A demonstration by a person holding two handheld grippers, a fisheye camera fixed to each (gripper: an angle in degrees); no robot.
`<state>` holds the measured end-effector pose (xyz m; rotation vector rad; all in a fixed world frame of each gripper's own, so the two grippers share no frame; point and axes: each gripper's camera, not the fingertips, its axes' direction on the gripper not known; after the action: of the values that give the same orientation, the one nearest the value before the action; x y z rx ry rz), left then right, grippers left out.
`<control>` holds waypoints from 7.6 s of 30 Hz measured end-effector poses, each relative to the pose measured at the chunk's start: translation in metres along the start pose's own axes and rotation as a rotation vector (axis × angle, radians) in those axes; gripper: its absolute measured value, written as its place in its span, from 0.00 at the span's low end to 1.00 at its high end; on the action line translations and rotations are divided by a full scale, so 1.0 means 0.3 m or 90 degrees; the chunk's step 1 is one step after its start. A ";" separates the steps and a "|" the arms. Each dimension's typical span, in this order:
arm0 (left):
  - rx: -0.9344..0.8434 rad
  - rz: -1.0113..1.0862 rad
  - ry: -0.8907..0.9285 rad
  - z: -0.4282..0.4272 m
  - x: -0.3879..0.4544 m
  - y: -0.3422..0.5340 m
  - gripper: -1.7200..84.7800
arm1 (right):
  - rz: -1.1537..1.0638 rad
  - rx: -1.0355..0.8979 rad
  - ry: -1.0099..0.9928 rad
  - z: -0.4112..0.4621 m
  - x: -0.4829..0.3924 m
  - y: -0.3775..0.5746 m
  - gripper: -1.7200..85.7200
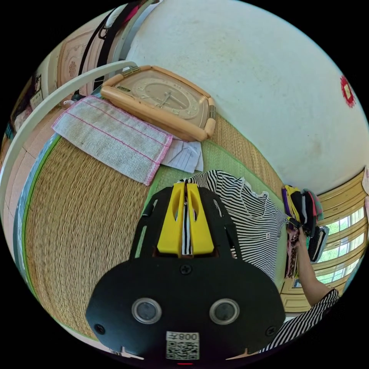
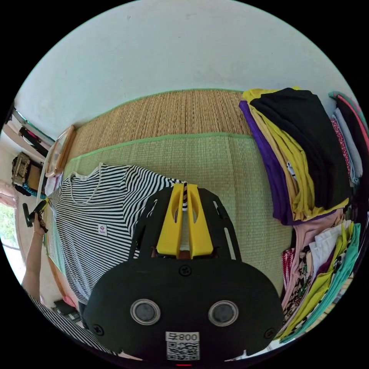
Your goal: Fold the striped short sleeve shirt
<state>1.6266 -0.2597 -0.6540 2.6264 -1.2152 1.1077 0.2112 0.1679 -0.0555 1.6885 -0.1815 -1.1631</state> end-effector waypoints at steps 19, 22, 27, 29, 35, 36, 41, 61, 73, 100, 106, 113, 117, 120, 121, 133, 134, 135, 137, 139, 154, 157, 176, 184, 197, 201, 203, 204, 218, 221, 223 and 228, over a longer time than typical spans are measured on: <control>-0.079 0.056 0.002 0.060 0.204 0.129 0.07 | -0.025 -0.066 -0.026 0.034 -0.206 0.334 0.03; -0.081 0.052 0.021 0.048 0.221 0.120 0.07 | -0.002 -0.066 -0.053 0.010 -0.196 0.408 0.02; -0.035 0.064 0.046 -0.015 0.296 0.101 0.07 | 0.046 -0.009 -0.047 -0.069 -0.208 0.465 0.02; -0.005 0.085 0.047 -0.045 0.353 0.085 0.07 | 0.049 0.048 -0.062 -0.130 -0.251 0.448 0.02; -0.013 0.183 0.111 0.027 0.581 -0.051 0.06 | -0.066 0.080 -0.089 -0.087 -0.524 0.242 0.02; -0.028 0.195 0.107 0.069 0.626 -0.089 0.06 | -0.070 0.069 -0.082 -0.063 -0.549 0.213 0.02; -0.065 0.229 0.046 0.216 0.772 -0.234 0.04 | -0.102 0.042 -0.016 0.091 -0.732 0.010 0.01; -0.071 0.213 0.043 0.248 0.981 -0.423 0.02 | -0.210 0.065 -0.026 0.183 -1.099 -0.106 0.02; -0.048 0.335 0.069 0.155 1.221 -0.382 0.02 | -0.242 0.073 -0.068 0.202 -1.262 -0.135 0.02; 0.039 0.217 -0.111 -0.209 0.920 -0.054 0.02 | -0.181 0.030 -0.098 0.363 -1.211 -0.049 0.02; -0.006 0.307 0.046 -0.084 1.090 -0.027 0.02 | -0.183 0.031 -0.089 0.375 -1.183 0.005 0.02; -0.080 0.285 -0.014 0.099 1.113 -0.020 0.02 | -0.170 0.021 -0.097 0.398 -1.120 0.052 0.02; -0.048 0.296 -0.001 0.032 1.065 0.082 0.02 | -0.159 0.020 -0.141 0.392 -1.056 0.104 0.02; -0.032 0.295 0.041 -0.067 0.978 0.197 0.02 | -0.163 0.039 -0.204 0.342 -0.979 0.190 0.02; -0.020 0.290 0.035 -0.117 0.930 0.253 0.02 | -0.161 0.060 -0.219 0.304 -0.936 0.239 0.02; -0.057 0.124 -0.056 -0.306 0.413 0.760 0.02 | -0.011 0.027 -0.108 0.168 -0.391 0.912 0.02; -0.057 0.122 -0.069 -0.310 0.409 0.773 0.02 | 0.005 0.002 -0.099 0.200 -0.361 0.949 0.02; -0.053 0.109 -0.091 -0.321 0.401 0.800 0.02 | 0.012 -0.003 -0.094 0.211 -0.348 0.965 0.02; -0.053 0.109 -0.083 -0.337 0.390 0.841 0.02 | 0.056 0.006 -0.135 0.220 -0.294 1.013 0.02; -0.069 0.109 -0.096 -0.346 0.363 0.903 0.02 | 0.066 0.016 -0.138 0.210 -0.281 1.037 0.02; -0.180 0.023 0.077 -0.611 0.107 1.730 0.08 | 0.065 -0.092 -0.202 0.021 -0.161 1.769 0.02; -0.196 -0.029 0.076 -0.684 0.026 1.928 0.09 | 0.083 -0.131 -0.198 -0.005 -0.120 1.966 0.02; -0.270 -0.053 0.034 -0.650 -0.183 2.451 0.06 | 0.161 -0.186 -0.282 0.019 0.029 2.592 0.07; -0.190 -0.081 0.095 -0.830 -0.301 2.584 0.03 | 0.166 -0.171 -0.286 0.062 0.057 2.676 0.09; -0.182 -0.085 0.100 -0.896 -0.341 2.681 0.03 | 0.079 -0.195 -0.263 0.197 -0.033 2.650 0.06; -0.174 -0.075 0.105 -0.918 -0.334 2.680 0.03 | 0.068 -0.205 -0.257 0.192 -0.019 2.657 0.03; -0.165 -0.073 0.116 -0.935 -0.331 2.678 0.03 | 0.060 -0.187 -0.270 0.131 0.015 2.661 0.02; -0.154 -0.071 0.127 -0.950 -0.330 2.676 0.03 | 0.060 -0.177 -0.281 0.109 0.029 2.661 0.02; -0.221 -0.132 0.064 -0.839 -0.396 2.687 0.04 | 0.150 -0.245 -0.353 0.192 0.233 2.668 0.02; -0.225 -0.134 0.051 -0.835 -0.396 2.673 0.04 | 0.166 -0.237 -0.354 0.186 0.244 2.667 0.02; -0.217 -0.142 0.034 -0.851 -0.397 2.658 0.05 | 0.176 -0.231 -0.352 0.172 0.257 2.666 0.02; -0.161 -0.130 0.056 -0.895 -0.362 2.595 0.07 | 0.181 -0.180 -0.332 0.086 0.258 2.636 0.02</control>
<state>0.8918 -0.6426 -0.7116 2.4197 -0.9723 0.9543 0.5426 -0.2571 0.5288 1.0508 -0.5358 -1.3185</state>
